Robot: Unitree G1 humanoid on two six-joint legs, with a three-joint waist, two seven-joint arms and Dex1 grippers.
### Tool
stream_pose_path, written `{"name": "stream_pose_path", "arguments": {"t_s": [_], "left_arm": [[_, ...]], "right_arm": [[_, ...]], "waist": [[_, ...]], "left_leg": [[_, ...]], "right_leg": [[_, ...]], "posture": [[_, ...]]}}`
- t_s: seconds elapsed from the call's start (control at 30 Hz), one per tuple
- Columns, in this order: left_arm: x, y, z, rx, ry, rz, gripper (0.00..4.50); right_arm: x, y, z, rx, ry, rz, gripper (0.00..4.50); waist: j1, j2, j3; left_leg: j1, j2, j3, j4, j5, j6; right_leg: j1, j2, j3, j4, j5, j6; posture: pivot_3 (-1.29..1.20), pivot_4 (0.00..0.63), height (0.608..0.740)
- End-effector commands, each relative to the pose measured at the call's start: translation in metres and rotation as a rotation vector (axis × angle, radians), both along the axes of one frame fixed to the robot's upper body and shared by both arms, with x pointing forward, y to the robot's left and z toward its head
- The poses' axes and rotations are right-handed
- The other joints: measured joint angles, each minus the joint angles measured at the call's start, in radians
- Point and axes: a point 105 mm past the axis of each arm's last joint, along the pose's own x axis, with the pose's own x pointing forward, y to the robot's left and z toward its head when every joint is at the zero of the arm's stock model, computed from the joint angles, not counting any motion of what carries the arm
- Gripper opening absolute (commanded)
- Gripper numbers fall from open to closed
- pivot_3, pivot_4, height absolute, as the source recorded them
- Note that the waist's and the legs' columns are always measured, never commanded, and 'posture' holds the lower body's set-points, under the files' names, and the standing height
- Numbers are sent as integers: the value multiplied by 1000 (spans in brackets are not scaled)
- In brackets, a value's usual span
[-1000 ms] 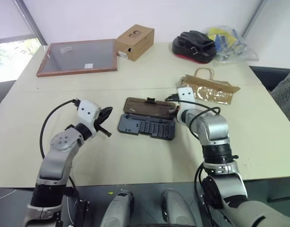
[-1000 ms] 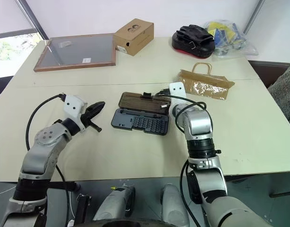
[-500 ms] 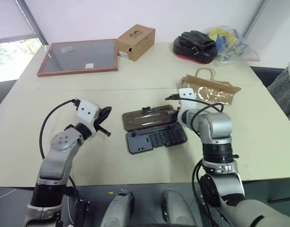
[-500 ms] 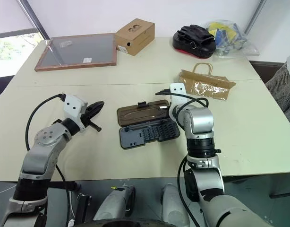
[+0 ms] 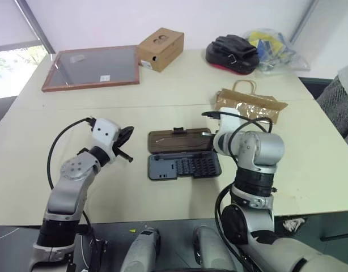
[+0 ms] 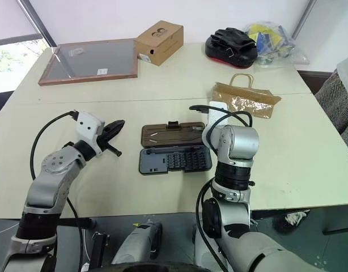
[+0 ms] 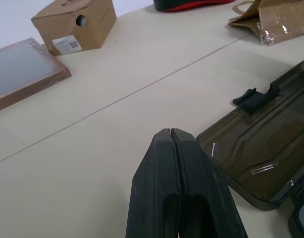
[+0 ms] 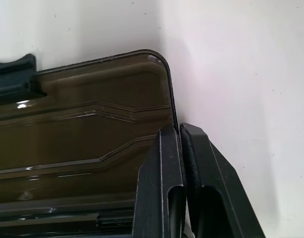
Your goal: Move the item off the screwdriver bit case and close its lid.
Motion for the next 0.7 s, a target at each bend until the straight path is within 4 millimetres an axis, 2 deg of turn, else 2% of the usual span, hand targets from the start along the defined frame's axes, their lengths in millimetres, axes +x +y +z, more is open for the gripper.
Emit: {"name": "stream_pose_path", "arguments": {"t_s": [0.03,0.27,0.4,0.47,0.57,0.7], "left_arm": [[0,-1,12,14,-44,-10,0],[1,-2,13,14,-46,-16,0],[2,-2,13,13,-48,-18,0],[2,-2,13,13,-49,-18,0],[2,-3,13,13,-51,-18,0],[2,-3,13,13,-51,-18,0]], "right_arm": [[-1,7,9,25,-33,10,76],[-3,9,5,37,-29,26,76],[-3,9,4,151,-24,-1,76],[-2,8,4,137,-20,7,76],[-2,9,4,121,-21,36,959],[-2,12,6,106,-35,67,2883]], "waist": [[0,0,0],[-5,0,0],[-7,0,0],[-7,0,0],[-10,0,0],[-17,0,0]], "left_leg": [[0,0,0,0,0,0],[-1,0,0,0,0,0],[-1,0,0,0,0,0],[-1,0,0,0,0,0],[-1,0,0,0,0,0],[-1,0,0,0,0,0]], "right_leg": [[0,0,0,0,0,0],[-1,0,0,0,0,0],[-1,1,0,0,0,0],[-1,1,0,0,0,0],[-1,1,0,0,0,0],[-1,0,0,0,0,0]], "posture": [[0,150,740],[0,150,740],[0,150,740],[0,150,740],[0,150,740],[0,150,740]]}}
